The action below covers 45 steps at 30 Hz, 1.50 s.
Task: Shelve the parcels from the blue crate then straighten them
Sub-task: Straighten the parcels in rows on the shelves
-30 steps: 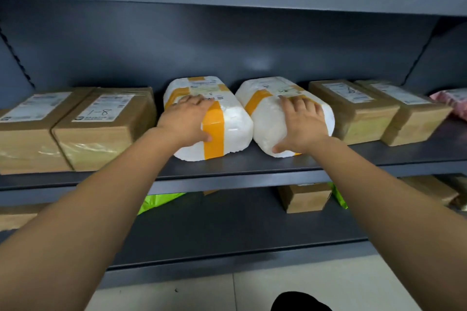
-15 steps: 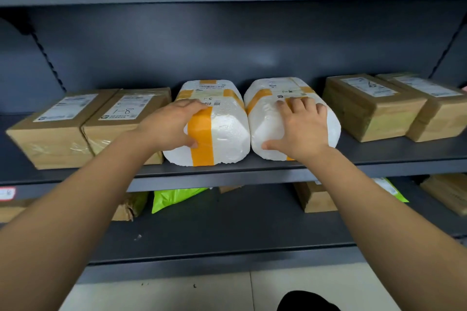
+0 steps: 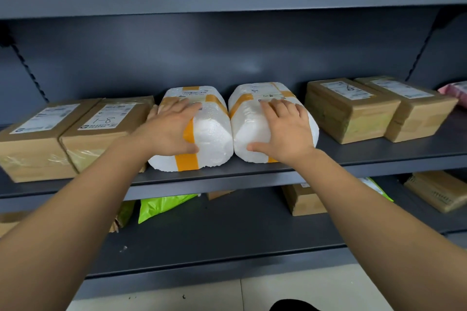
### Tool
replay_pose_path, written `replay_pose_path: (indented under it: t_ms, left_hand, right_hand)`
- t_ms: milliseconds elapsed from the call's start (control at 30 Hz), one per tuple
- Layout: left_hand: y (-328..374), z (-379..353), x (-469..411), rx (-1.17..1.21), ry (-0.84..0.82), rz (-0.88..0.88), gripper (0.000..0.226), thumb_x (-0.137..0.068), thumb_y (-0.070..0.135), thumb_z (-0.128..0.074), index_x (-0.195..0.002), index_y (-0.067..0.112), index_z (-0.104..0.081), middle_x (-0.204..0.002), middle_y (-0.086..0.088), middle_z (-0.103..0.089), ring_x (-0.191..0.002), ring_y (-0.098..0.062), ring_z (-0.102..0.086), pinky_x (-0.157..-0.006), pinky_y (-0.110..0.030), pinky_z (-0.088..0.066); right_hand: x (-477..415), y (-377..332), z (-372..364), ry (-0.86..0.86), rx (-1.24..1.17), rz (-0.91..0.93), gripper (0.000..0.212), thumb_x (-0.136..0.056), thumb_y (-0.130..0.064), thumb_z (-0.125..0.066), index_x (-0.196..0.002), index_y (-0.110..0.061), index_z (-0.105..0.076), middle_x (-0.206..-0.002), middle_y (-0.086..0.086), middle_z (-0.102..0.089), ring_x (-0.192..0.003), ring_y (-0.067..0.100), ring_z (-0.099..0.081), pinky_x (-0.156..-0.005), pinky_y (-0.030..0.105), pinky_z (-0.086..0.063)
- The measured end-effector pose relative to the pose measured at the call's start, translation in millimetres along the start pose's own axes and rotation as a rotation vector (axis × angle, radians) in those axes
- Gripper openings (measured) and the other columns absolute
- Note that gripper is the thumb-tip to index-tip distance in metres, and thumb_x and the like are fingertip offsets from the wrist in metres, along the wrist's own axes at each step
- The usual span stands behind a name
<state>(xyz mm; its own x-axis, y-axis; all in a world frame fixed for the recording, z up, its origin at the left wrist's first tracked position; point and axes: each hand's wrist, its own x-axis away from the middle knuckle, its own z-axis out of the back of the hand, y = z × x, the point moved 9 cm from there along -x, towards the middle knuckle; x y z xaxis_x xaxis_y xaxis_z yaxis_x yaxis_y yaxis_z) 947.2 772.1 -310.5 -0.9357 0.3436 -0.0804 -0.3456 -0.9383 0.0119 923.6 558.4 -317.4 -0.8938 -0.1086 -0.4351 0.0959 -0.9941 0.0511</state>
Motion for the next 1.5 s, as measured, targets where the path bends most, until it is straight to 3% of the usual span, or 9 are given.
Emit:
replay_pose_path:
  t_ms: [100,200,400,567,700,833,933,1133,1500]
  left_hand:
    - [53,22,-16,0.039,0.124,-0.109,0.086,-0.082,0.044,-0.067,-0.152,0.027,-0.020,-0.160,-0.001,-0.014,-0.148,-0.020,-0.006,-0.119,-0.043,-0.011]
    - [119,42,-39,0.078,0.204,-0.198,0.076,-0.086,0.044,-0.064,-0.150,0.023,-0.029,-0.158,-0.003,-0.022,-0.146,-0.022,-0.014,-0.118,-0.040,-0.018]
    - [244,42,-85,0.043,0.195,-0.309,0.074,-0.089,0.046,-0.060,-0.150,0.020,-0.027,-0.158,-0.004,-0.023,-0.145,-0.023,-0.018,-0.114,-0.039,-0.021]
    - [314,18,-129,-0.052,0.122,-0.356,0.078,-0.089,0.055,-0.055,-0.150,0.018,-0.024,-0.155,-0.007,-0.027,-0.142,-0.027,-0.025,-0.113,-0.044,-0.025]
    - [347,0,-157,-0.087,0.058,-0.355,0.086,-0.088,0.058,-0.054,-0.153,0.019,-0.014,-0.160,-0.007,-0.014,-0.145,-0.028,-0.018,-0.116,-0.044,-0.021]
    - [360,-13,-173,-0.097,-0.014,-0.379,0.085,-0.091,0.053,-0.052,-0.154,0.020,-0.006,-0.162,-0.004,-0.004,-0.147,-0.025,-0.011,-0.119,-0.041,-0.017]
    - [357,-24,-177,-0.065,-0.055,-0.401,0.076,-0.096,0.045,-0.050,-0.154,0.020,-0.008,-0.162,-0.004,-0.008,-0.147,-0.023,-0.012,-0.119,-0.037,-0.015]
    - [334,-24,-166,0.058,-0.048,-0.434,0.069,-0.094,0.032,-0.057,-0.152,0.021,-0.021,-0.159,-0.001,-0.020,-0.146,-0.017,-0.019,-0.117,-0.025,-0.014]
    - [296,-16,-123,0.046,-0.061,-0.416,0.067,-0.094,0.029,-0.060,-0.151,0.026,-0.025,-0.156,0.002,-0.028,-0.141,-0.018,-0.028,-0.111,-0.026,-0.024]
  right_hand:
    - [3,35,19,0.080,-0.047,-0.038,0.089,-0.078,-0.074,-0.052,-0.145,-0.018,-0.037,-0.148,0.009,-0.040,-0.140,0.029,-0.029,-0.116,0.047,-0.013]
    - [4,91,35,0.128,-0.063,-0.122,0.072,-0.089,-0.063,-0.046,-0.143,-0.015,-0.041,-0.145,0.011,-0.044,-0.137,0.029,-0.033,-0.115,0.047,-0.016]
    - [13,214,34,0.075,0.021,-0.311,0.047,-0.096,-0.034,-0.041,-0.136,-0.011,-0.048,-0.140,0.015,-0.048,-0.131,0.033,-0.037,-0.109,0.046,-0.024]
    - [24,293,23,-0.031,0.075,-0.387,0.054,-0.087,-0.025,-0.049,-0.139,-0.011,-0.044,-0.145,0.015,-0.041,-0.135,0.034,-0.033,-0.112,0.046,-0.021]
    - [28,337,-5,-0.191,0.122,-0.417,0.066,-0.082,-0.028,-0.055,-0.143,-0.015,-0.035,-0.146,0.013,-0.038,-0.137,0.032,-0.031,-0.111,0.047,-0.022]
    - [23,353,-22,-0.185,0.111,-0.381,0.066,-0.085,-0.030,-0.053,-0.146,-0.018,-0.032,-0.151,0.007,-0.034,-0.143,0.027,-0.024,-0.116,0.049,-0.013]
    - [20,353,-26,-0.145,0.115,-0.351,0.065,-0.085,-0.031,-0.055,-0.145,-0.019,-0.033,-0.149,0.006,-0.037,-0.142,0.027,-0.025,-0.117,0.048,-0.009]
    - [25,335,-24,-0.118,0.061,-0.257,0.077,-0.081,-0.023,-0.067,-0.148,-0.019,-0.030,-0.147,0.007,-0.037,-0.140,0.028,-0.028,-0.118,0.044,-0.009]
    - [43,284,-4,-0.027,-0.010,-0.216,0.069,-0.081,-0.019,-0.068,-0.143,-0.018,-0.039,-0.140,0.005,-0.043,-0.132,0.028,-0.038,-0.117,0.041,-0.015]
